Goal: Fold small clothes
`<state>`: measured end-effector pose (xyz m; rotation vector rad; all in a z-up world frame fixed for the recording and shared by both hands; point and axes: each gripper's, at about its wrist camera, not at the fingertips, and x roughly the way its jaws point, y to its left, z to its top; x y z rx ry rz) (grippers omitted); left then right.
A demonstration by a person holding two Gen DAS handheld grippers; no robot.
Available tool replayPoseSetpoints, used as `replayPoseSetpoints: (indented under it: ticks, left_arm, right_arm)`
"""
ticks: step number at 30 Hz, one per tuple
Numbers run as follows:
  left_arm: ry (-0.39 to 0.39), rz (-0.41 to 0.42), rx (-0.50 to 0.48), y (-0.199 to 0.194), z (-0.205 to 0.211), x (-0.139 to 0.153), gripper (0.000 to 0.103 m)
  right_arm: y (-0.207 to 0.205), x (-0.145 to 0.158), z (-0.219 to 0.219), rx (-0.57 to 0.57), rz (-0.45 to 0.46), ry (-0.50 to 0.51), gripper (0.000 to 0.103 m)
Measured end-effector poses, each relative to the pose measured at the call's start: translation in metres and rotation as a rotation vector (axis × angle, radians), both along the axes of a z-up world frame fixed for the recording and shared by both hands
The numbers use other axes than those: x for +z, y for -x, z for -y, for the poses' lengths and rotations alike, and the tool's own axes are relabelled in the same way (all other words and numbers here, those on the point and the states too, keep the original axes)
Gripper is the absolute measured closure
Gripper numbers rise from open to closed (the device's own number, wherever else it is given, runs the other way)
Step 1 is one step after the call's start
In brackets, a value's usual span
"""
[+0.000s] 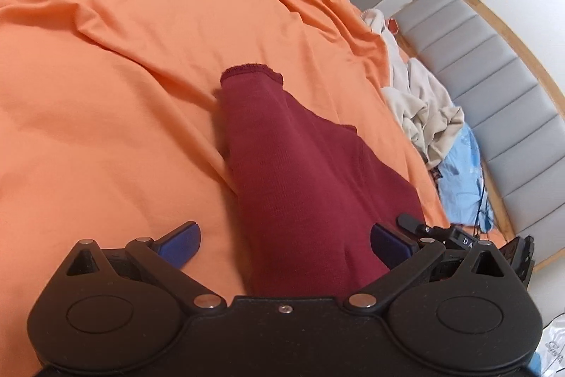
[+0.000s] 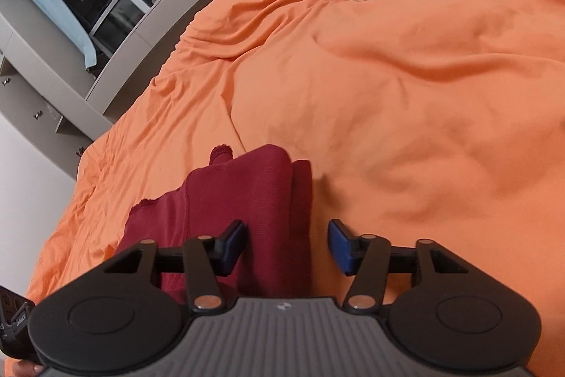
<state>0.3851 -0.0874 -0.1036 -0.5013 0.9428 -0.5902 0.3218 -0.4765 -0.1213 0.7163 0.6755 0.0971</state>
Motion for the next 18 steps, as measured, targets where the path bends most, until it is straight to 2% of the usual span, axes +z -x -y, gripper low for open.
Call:
replayPoseSetpoints:
  ticks: [1,7,12,14,16,18]
  left_arm:
    - [-0.018,0.004,-0.009,0.0,0.004,0.0,0.001]
    - [-0.128,0.048,-0.053,0.004,0.019,0.003,0.006]
    - [-0.127,0.043,-0.044,0.005,0.017,0.005,0.011]
    - [-0.12,0.041,-0.042,0.005,0.016,0.005,0.017]
    - [-0.088,0.045,-0.048,0.005,0.016,0.006,0.036]
    - [-0.061,0.043,-0.055,0.006,0.017,0.008,0.044]
  right_arm:
    - [-0.001,0.0,-0.003,0.011,-0.003,0.003,0.058]
    - [-0.002,0.003,-0.01,0.021,-0.004,0.032,0.063]
    - [-0.001,0.008,-0.014,0.022,0.01,0.05,0.073]
    - [-0.001,0.012,-0.019,0.019,0.016,0.068,0.078]
    - [-0.001,0.019,-0.023,0.019,0.03,0.091,0.082]
    - [-0.001,0.027,-0.029,0.02,0.052,0.111,0.084]
